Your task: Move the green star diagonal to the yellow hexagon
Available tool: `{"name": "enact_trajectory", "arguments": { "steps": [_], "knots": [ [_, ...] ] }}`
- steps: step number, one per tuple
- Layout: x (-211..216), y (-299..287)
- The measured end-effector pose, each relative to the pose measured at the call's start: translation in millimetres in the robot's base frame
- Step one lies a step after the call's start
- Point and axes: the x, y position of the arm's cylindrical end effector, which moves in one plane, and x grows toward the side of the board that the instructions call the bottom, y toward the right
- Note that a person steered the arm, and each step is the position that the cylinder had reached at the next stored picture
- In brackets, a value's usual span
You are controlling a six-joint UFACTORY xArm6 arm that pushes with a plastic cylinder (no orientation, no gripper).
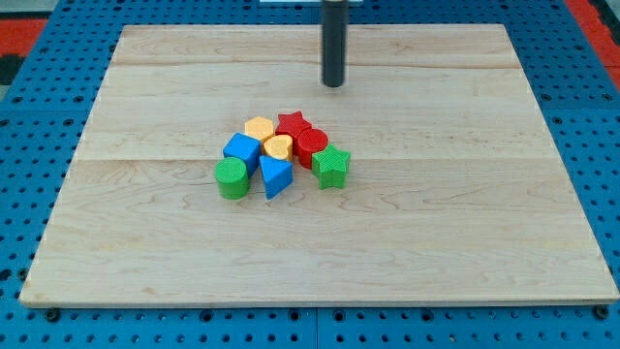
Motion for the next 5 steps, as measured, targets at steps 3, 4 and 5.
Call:
{"name": "enact_trajectory", "arguments": {
  "steps": [3,4,5],
  "knots": [
    [211.2,16.6],
    [202.2,-51.4],
    [158.7,-99.7]
  ]
}}
